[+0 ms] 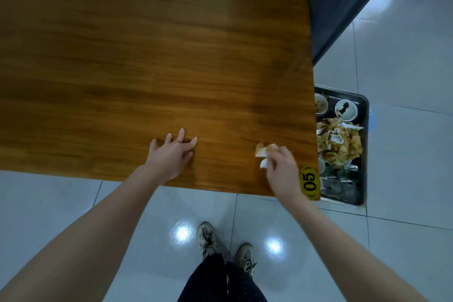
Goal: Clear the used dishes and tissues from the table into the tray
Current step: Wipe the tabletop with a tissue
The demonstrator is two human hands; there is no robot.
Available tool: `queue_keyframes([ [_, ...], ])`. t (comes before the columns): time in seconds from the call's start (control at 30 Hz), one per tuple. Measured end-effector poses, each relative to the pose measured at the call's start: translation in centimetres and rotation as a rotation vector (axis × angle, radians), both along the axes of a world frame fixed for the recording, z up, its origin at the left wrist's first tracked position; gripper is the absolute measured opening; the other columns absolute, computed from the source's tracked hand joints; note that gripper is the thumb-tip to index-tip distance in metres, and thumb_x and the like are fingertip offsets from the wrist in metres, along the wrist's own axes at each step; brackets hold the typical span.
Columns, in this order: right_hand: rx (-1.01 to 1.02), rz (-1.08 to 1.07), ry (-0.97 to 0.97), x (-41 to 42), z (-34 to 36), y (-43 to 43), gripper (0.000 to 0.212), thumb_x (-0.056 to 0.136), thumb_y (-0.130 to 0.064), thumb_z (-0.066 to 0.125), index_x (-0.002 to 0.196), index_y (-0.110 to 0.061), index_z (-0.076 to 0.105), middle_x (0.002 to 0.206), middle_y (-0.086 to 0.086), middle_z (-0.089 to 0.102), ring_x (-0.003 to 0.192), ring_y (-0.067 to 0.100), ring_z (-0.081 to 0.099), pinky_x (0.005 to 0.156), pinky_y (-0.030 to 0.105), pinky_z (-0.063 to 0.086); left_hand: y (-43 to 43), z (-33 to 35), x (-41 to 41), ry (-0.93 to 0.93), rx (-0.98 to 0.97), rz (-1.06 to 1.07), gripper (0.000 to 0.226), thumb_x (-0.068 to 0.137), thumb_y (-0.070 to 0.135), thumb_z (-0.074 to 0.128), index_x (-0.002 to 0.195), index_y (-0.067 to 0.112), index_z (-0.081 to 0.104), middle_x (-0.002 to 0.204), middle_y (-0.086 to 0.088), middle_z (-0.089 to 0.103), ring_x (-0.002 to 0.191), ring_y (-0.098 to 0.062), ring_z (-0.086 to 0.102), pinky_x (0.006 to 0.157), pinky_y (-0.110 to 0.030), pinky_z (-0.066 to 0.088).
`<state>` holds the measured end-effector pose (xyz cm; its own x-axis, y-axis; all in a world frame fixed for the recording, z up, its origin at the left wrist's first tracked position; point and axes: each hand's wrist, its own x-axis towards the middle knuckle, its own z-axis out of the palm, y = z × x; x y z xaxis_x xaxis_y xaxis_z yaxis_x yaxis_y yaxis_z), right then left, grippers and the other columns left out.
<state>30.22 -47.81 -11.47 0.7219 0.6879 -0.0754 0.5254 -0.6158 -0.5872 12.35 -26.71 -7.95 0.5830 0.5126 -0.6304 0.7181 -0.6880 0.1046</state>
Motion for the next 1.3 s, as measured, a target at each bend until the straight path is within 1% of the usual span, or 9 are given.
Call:
queue_keyframes([
  [0.1,0.038,0.035,0.099,-5.2,-0.8,1.1,0.025,0.096,-0.008,0.045,0.109,-0.007,0.066,0.09,-0.009,0.052,0.083,0.005,0.045,0.071,0.015,0.037,0.0,0.0,0.0,-0.001,-0.01,0.006,0.047,0.103,0.037,0.024,0.149,0.043,0.014,0.161,0.0,-0.001,0.147,-0.031,0.004,0.115,-0.058,0.007],
  [0.2,0.058,0.108,0.089,-8.9,-0.7,3.3,0.025,0.093,-0.002,0.049,0.111,-0.003,0.067,0.095,0.001,0.06,0.086,0.011,0.047,0.072,0.01,0.033,-0.1,-0.1,-0.1,0.007,0.004,0.0,0.048,0.103,0.035,0.025,0.149,0.043,0.013,0.161,0.001,-0.001,0.147,-0.031,0.004,0.114,-0.058,0.008],
  [0.33,0.071,0.252,0.035,-9.3,-0.2,3.7,0.022,0.089,0.003,0.054,0.105,0.001,0.069,0.093,0.009,0.065,0.084,0.021,0.055,0.072,0.02,0.04,0.1,-0.1,-0.1,0.014,0.031,-0.036,0.056,0.103,0.02,0.03,0.149,0.044,0.009,0.161,0.001,-0.002,0.147,-0.03,0.004,0.115,-0.058,0.009],
  [0.43,0.072,0.161,0.065,-7.0,-0.3,1.7,0.022,0.093,-0.001,0.05,0.104,-0.002,0.069,0.089,0.0,0.058,0.081,0.014,0.049,0.067,0.018,0.036,0.3,0.1,-0.3,0.027,0.048,-0.073,0.082,0.094,-0.005,0.041,0.149,0.044,0.005,0.16,0.0,-0.005,0.147,-0.029,0.003,0.114,-0.056,0.01],
  [0.53,0.093,0.0,0.11,-5.6,-0.5,-0.1,0.021,0.093,-0.001,0.049,0.101,-0.002,0.069,0.084,-0.007,0.051,0.074,0.01,0.046,0.063,0.02,0.036,0.4,0.1,-0.3,0.023,0.048,-0.077,0.093,0.088,-0.012,0.046,0.149,0.044,0.003,0.16,0.001,-0.007,0.147,-0.028,0.001,0.115,-0.055,0.009],
  [0.7,0.076,-0.16,0.117,-7.2,-0.5,0.7,0.024,0.094,-0.001,0.045,0.101,-0.001,0.068,0.082,-0.006,0.047,0.069,0.005,0.045,0.057,0.014,0.033,0.4,0.0,-0.5,-0.003,0.031,-0.064,0.094,0.087,-0.014,0.045,0.149,0.043,0.003,0.16,0.001,-0.007,0.147,-0.028,-0.001,0.115,-0.054,0.008],
  [0.97,-0.027,0.077,0.086,-5.2,0.6,0.9,0.029,0.098,-0.006,0.042,0.117,-0.006,0.063,0.092,-0.006,0.047,0.078,0.009,0.047,0.063,0.025,0.044,-1.0,-0.2,-0.6,-0.086,0.03,0.042,0.078,0.094,0.0,0.045,0.151,0.039,0.008,0.161,-0.002,-0.004,0.147,-0.03,0.0,0.117,-0.051,0.01],
  [1.13,-0.058,-0.01,0.069,0.4,1.1,0.0,0.026,0.097,-0.01,0.046,0.118,-0.01,0.063,0.094,-0.009,0.047,0.078,0.002,0.046,0.067,0.011,0.035,-2.4,0.2,-0.1,-0.131,0.047,0.123,0.074,0.096,0.006,0.046,0.151,0.038,0.009,0.161,-0.001,-0.003,0.147,-0.025,0.003,0.118,-0.048,0.012],
  [1.3,-0.08,0.011,0.068,6.7,1.5,-0.1,0.027,0.097,-0.006,0.045,0.114,-0.006,0.065,0.093,-0.005,0.048,0.082,0.011,0.049,0.074,0.024,0.044,-3.9,0.9,1.6,-0.192,0.068,0.201,0.073,0.095,0.002,0.044,0.15,0.039,0.012,0.161,-0.001,0.002,0.147,-0.024,0.007,0.118,-0.05,0.015],
])
